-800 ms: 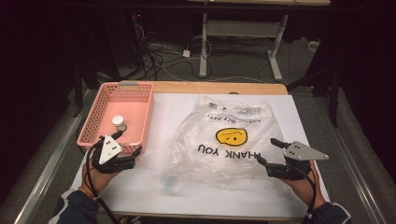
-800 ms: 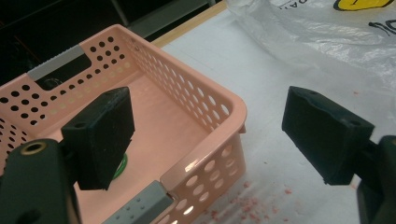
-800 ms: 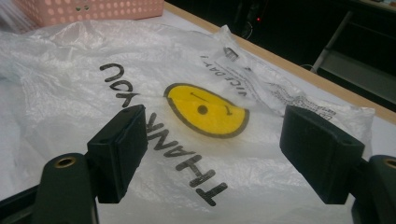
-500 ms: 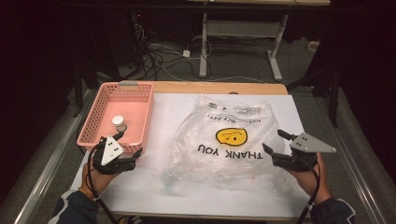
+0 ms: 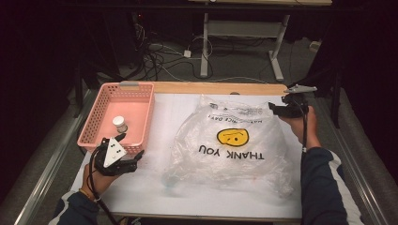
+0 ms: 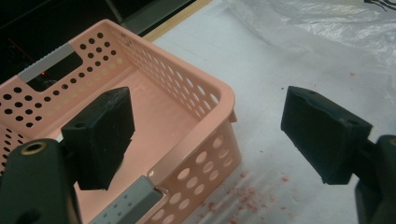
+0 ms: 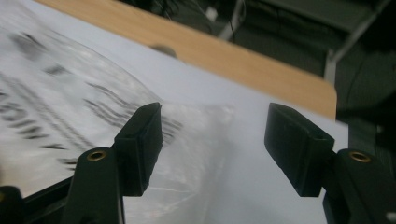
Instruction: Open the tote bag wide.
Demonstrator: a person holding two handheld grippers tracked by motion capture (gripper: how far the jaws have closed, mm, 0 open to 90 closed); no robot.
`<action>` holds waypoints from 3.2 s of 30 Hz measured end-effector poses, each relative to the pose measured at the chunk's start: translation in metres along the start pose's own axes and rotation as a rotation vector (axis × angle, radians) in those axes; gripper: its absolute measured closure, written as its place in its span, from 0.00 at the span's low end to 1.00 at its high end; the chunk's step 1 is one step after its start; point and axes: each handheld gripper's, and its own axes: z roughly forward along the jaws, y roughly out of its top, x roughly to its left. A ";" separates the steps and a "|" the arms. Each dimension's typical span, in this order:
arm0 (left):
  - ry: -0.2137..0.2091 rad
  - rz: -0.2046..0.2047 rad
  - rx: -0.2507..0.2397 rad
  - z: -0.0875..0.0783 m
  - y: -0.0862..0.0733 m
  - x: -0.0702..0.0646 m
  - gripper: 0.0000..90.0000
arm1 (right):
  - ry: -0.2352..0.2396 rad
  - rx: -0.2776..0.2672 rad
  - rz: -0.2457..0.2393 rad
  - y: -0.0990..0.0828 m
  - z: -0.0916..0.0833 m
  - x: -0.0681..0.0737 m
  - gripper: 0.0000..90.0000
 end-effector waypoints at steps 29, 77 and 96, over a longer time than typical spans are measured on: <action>-0.008 -0.008 -0.015 -0.004 -0.004 0.009 0.19 | -0.015 0.093 0.232 0.010 0.072 0.035 1.00; -0.015 0.036 0.046 -0.001 -0.003 -0.009 0.19 | 0.499 -0.113 -0.423 -0.015 -0.099 0.203 0.48; -0.028 0.043 0.060 0.001 -0.004 -0.009 0.19 | 0.613 0.186 -0.635 -0.045 -0.041 0.275 0.85</action>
